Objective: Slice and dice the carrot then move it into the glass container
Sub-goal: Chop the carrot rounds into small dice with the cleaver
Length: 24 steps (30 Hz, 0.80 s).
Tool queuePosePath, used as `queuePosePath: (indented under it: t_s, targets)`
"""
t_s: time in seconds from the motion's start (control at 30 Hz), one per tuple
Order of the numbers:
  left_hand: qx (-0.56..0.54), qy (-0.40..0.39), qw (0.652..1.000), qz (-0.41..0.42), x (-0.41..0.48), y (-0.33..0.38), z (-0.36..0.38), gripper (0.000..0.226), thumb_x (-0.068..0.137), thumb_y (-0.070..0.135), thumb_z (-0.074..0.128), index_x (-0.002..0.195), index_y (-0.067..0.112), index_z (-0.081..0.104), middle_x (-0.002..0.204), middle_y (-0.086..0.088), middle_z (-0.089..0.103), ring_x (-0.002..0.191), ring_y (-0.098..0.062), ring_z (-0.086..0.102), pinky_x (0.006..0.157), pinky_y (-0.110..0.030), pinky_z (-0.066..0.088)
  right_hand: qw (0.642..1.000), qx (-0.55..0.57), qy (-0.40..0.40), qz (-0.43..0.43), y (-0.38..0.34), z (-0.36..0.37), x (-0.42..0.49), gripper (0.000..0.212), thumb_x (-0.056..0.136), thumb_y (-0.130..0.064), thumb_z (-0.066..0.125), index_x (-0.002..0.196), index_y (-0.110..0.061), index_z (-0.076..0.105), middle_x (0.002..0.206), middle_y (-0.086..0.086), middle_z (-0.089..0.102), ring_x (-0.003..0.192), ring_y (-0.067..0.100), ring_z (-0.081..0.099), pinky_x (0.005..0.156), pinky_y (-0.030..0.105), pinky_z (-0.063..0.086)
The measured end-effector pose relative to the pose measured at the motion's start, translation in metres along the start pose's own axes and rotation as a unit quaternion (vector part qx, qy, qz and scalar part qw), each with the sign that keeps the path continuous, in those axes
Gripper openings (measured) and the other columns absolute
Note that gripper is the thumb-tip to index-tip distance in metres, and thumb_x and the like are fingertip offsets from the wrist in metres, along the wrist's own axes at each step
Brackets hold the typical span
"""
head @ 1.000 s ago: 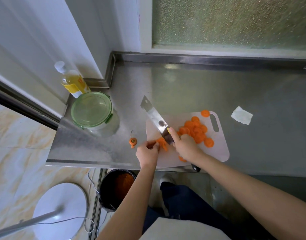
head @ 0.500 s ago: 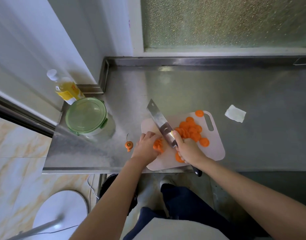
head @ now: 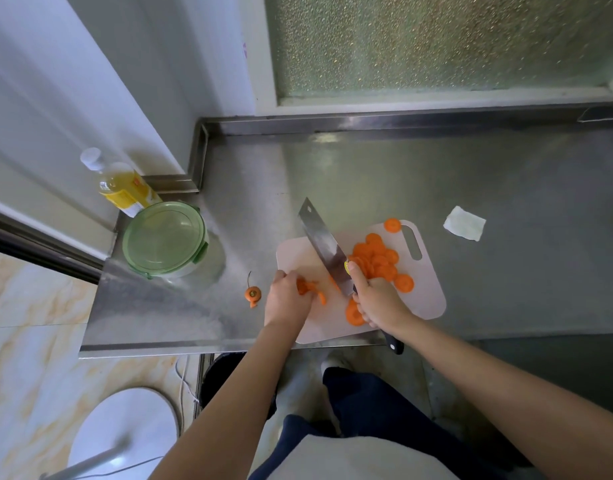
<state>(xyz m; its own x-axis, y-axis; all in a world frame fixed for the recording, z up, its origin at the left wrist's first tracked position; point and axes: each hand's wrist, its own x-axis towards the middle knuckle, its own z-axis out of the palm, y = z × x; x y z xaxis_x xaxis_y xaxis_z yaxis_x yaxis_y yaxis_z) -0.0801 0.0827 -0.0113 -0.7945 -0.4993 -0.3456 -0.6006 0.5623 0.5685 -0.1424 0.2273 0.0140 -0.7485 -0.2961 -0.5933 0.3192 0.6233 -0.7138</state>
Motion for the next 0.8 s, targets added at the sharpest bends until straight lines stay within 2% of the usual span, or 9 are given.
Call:
queuePosePath:
  t_s: [0.1, 0.17, 0.27, 0.4, 0.5, 0.6, 0.67, 0.8]
  targets:
    - [0.011, -0.003, 1.000, 0.001, -0.002, 0.002, 0.001, 0.041, 0.086, 0.031, 0.064, 0.119, 0.009, 0.054, 0.120, -0.009, 0.045, 0.107, -0.025, 0.049, 0.084, -0.032, 0.045, 1.000, -0.001, 0.002, -0.002, 0.001, -0.002, -0.001, 0.064, 0.096, -0.057, 0.033, 0.046, -0.017, 0.029, 0.032, -0.009, 0.026, 0.026, 0.006, 0.028, 0.029, 0.013, 0.021]
    - [0.071, 0.005, 0.997, 0.034, -0.003, 0.002, 0.002, 0.048, 0.084, 0.041, 0.063, 0.124, 0.017, 0.051, 0.124, -0.003, 0.041, 0.116, -0.022, 0.041, 0.088, -0.032, 0.041, 1.000, 0.003, -0.002, -0.005, 0.000, -0.003, -0.003, 0.063, 0.096, -0.057, 0.033, 0.046, -0.018, 0.028, 0.032, -0.009, 0.026, 0.026, 0.006, 0.027, 0.030, 0.013, 0.020]
    - [0.132, 0.022, 0.989, 0.068, -0.005, 0.003, 0.005, 0.053, 0.080, 0.048, 0.062, 0.124, 0.021, 0.050, 0.125, 0.000, 0.042, 0.117, -0.021, 0.039, 0.094, -0.031, 0.034, 1.000, 0.014, -0.006, -0.003, -0.001, -0.004, -0.006, 0.064, 0.096, -0.057, 0.034, 0.046, -0.018, 0.027, 0.035, -0.009, 0.025, 0.028, 0.006, 0.025, 0.031, 0.016, 0.021]
    - [0.164, 0.004, 0.984, 0.064, -0.004, 0.004, 0.012, 0.049, 0.085, 0.041, 0.058, 0.125, 0.017, 0.046, 0.125, -0.002, 0.042, 0.115, -0.022, 0.038, 0.094, -0.030, 0.033, 1.000, 0.017, -0.009, -0.010, -0.001, -0.005, -0.009, 0.064, 0.096, -0.057, 0.034, 0.046, -0.017, 0.027, 0.037, -0.006, 0.026, 0.029, 0.006, 0.024, 0.034, 0.018, 0.022]
    - [0.164, 0.005, 0.983, 0.079, -0.001, -0.002, 0.012, 0.035, 0.090, 0.022, 0.050, 0.124, 0.014, 0.050, 0.122, -0.006, 0.043, 0.111, -0.025, 0.039, 0.092, -0.029, 0.033, 1.000, 0.023, -0.013, -0.011, -0.001, -0.004, -0.009, 0.063, 0.095, -0.057, 0.035, 0.046, -0.019, 0.024, 0.039, -0.005, 0.025, 0.031, 0.008, 0.024, 0.034, 0.019, 0.021]
    - [0.140, -0.010, 0.985, 0.099, -0.001, -0.009, 0.009, 0.040, 0.084, 0.010, 0.046, 0.123, 0.016, 0.052, 0.119, -0.007, 0.044, 0.108, -0.024, 0.039, 0.091, -0.029, 0.034, 0.999, 0.028, -0.018, -0.014, 0.001, -0.003, -0.011, 0.060, 0.095, -0.057, 0.035, 0.050, -0.019, 0.024, 0.043, -0.004, 0.024, 0.033, 0.010, 0.024, 0.033, 0.018, 0.020]
    - [0.129, -0.011, 0.986, 0.104, -0.002, -0.010, 0.007, 0.042, 0.082, 0.015, 0.049, 0.124, 0.019, 0.052, 0.117, -0.005, 0.045, 0.109, -0.024, 0.039, 0.093, -0.029, 0.034, 0.999, 0.031, -0.021, -0.016, 0.001, -0.003, -0.014, 0.058, 0.096, -0.056, 0.035, 0.053, -0.018, 0.027, 0.045, -0.003, 0.025, 0.032, 0.009, 0.024, 0.033, 0.018, 0.020]
    - [0.137, -0.021, 0.985, 0.104, -0.003, -0.004, 0.006, 0.048, 0.081, 0.038, 0.060, 0.126, 0.025, 0.051, 0.123, 0.000, 0.043, 0.115, -0.022, 0.037, 0.097, -0.031, 0.032, 0.999, 0.038, -0.025, -0.021, -0.001, -0.004, -0.019, 0.057, 0.097, -0.053, 0.035, 0.053, -0.017, 0.028, 0.043, -0.004, 0.025, 0.031, 0.007, 0.024, 0.034, 0.018, 0.021]
